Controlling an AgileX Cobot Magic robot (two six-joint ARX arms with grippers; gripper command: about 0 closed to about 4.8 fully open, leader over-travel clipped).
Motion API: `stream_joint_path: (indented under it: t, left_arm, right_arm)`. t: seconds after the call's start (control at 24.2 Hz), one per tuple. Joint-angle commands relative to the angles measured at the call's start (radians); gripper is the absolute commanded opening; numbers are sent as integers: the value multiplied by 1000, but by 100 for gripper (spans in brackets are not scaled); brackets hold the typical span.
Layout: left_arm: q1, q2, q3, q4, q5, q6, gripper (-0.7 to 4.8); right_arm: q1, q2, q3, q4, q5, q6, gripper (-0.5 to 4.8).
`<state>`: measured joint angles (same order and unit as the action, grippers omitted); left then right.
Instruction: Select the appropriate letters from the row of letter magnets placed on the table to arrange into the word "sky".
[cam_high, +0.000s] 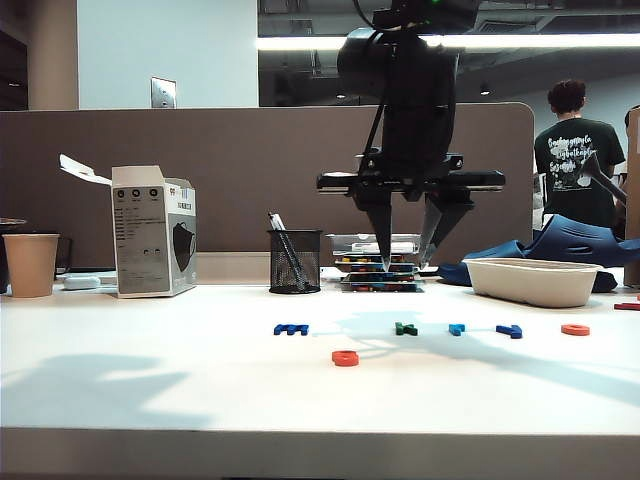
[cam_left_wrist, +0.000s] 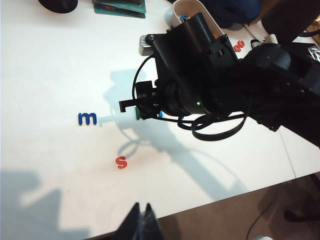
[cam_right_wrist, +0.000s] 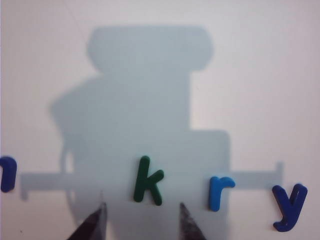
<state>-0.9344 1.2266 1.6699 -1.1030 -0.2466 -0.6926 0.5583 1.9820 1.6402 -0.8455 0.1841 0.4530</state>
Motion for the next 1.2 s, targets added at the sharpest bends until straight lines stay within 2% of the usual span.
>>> stream_joint_path:
  t: [0.04,0.17,0.7,1.03,1.2]
  left_arm:
    - [1,-3,3,5,-3,4,-5]
    - [0,-3,3,5,-3,4,-5]
    - [0,-3,3,5,-3,4,-5]
    - [0,-3,3,5,-3,4,-5]
    - [1,-3,3,5,-3,4,-5]
  right_arm:
    - [-3,19,2,29,-7,30,178]
    - [-6,59,2,35,-53,60,178]
    - [-24,120,2,37,-50,71,176]
    - [-35,126,2,53,-89,98,175]
    - [-35,126,2,53,-109,105,146]
